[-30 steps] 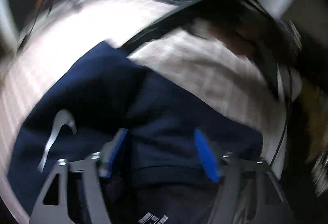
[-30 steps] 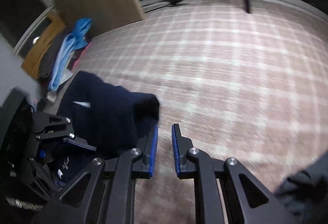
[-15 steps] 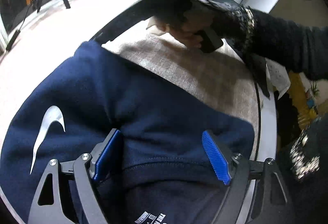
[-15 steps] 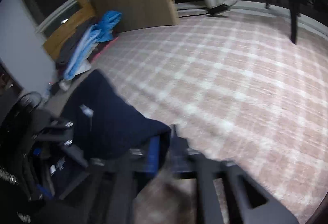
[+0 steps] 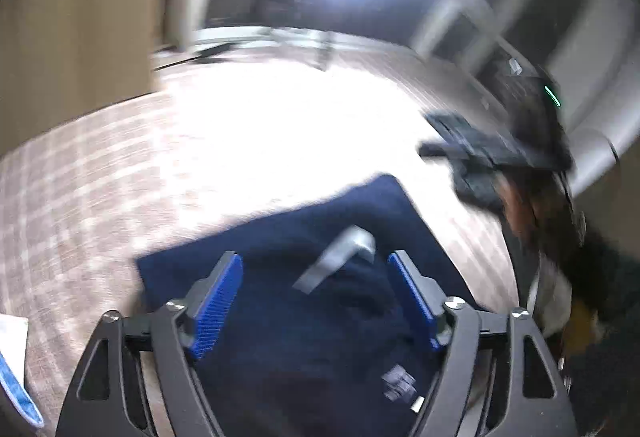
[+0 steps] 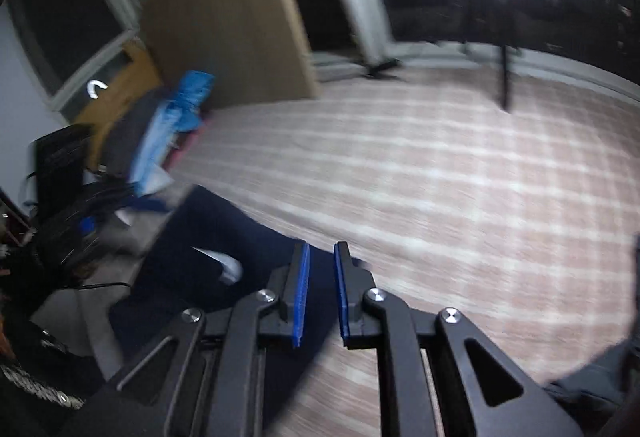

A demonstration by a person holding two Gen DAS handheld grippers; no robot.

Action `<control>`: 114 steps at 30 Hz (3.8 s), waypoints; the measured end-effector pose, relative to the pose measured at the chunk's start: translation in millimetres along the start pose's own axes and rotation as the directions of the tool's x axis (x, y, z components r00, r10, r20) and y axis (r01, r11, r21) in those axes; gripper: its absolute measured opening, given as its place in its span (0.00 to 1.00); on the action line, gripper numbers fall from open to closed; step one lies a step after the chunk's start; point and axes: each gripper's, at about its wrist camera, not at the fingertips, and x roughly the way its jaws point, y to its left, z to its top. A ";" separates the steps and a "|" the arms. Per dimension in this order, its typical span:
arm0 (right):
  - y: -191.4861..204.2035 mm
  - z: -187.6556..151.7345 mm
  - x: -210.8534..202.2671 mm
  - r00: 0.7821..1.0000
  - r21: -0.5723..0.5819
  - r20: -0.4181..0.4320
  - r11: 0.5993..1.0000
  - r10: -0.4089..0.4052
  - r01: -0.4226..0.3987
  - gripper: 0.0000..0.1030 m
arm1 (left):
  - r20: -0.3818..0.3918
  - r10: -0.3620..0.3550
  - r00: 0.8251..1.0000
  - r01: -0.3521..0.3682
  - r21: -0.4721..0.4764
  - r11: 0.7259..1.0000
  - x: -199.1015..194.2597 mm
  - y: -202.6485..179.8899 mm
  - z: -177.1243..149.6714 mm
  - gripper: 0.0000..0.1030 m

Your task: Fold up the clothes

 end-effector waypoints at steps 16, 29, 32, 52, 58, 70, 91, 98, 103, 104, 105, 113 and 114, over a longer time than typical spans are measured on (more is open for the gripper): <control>2.9 3.6 36.6 0.994 0.044 -0.073 0.995 -0.086 0.089 0.11 | -0.017 0.204 0.979 -0.203 0.042 0.978 0.6 45.2 -10.4 0.41; 59.7 -82.5 -17.2 0.983 0.112 -0.178 0.992 -0.033 0.054 0.13 | -0.069 0.057 0.996 -0.055 0.024 0.998 -66.2 -7.3 -98.8 0.43; 72.1 -104.7 -19.9 0.977 0.114 -0.208 0.991 -0.046 0.071 0.21 | -0.129 0.017 0.992 -0.013 0.033 0.999 -50.3 -20.8 -128.5 0.45; 93.7 -159.9 -48.4 0.960 0.145 -0.183 0.960 -0.210 0.238 0.26 | -0.178 0.023 0.984 0.030 0.289 0.957 -20.6 -121.8 -144.9 0.52; 100.9 -172.1 -57.7 0.936 0.102 -0.257 0.956 -0.241 0.275 0.28 | -0.245 0.080 0.966 -0.028 0.211 0.977 -15.3 -87.7 -164.0 0.51; 30.0 -109.8 -63.5 0.971 0.380 0.004 0.899 -0.238 0.219 0.57 | 0.040 0.199 0.979 -0.171 -0.365 0.915 -88.5 40.0 -120.1 0.73; 32.7 -94.5 18.7 0.969 0.181 -0.114 0.955 -0.217 0.235 0.59 | -0.124 0.288 0.949 -0.308 -0.188 0.933 3.5 11.2 -88.7 0.73; 48.1 -93.9 32.9 0.980 0.135 -0.119 0.975 -0.161 0.176 0.58 | -0.119 0.308 0.944 -0.321 -0.117 0.940 13.2 -3.5 -87.2 0.64; 59.4 -100.4 39.9 0.978 0.089 -0.068 0.975 -0.196 0.202 0.44 | -0.090 0.325 0.941 -0.335 -0.135 0.932 14.4 -6.4 -88.8 0.46; 58.5 -102.0 39.7 0.979 0.099 -0.055 0.975 -0.194 0.199 0.42 | -0.087 0.326 0.941 -0.336 -0.144 0.931 14.4 -6.6 -89.0 0.44; 56.1 -104.1 37.0 0.984 0.115 -0.041 0.978 -0.172 0.176 0.26 | -0.084 0.327 0.941 -0.336 -0.156 0.929 14.4 -6.5 -88.9 0.42; 40.9 -99.2 36.3 0.998 0.270 0.006 0.961 0.059 -0.058 0.17 | -0.038 0.266 0.963 -0.266 -0.283 0.922 8.3 -9.2 -84.5 0.21; 41.7 -97.3 33.4 0.997 0.279 0.019 0.957 0.080 -0.082 0.16 | -0.026 0.266 0.964 -0.262 -0.284 0.923 5.0 -12.2 -83.6 0.21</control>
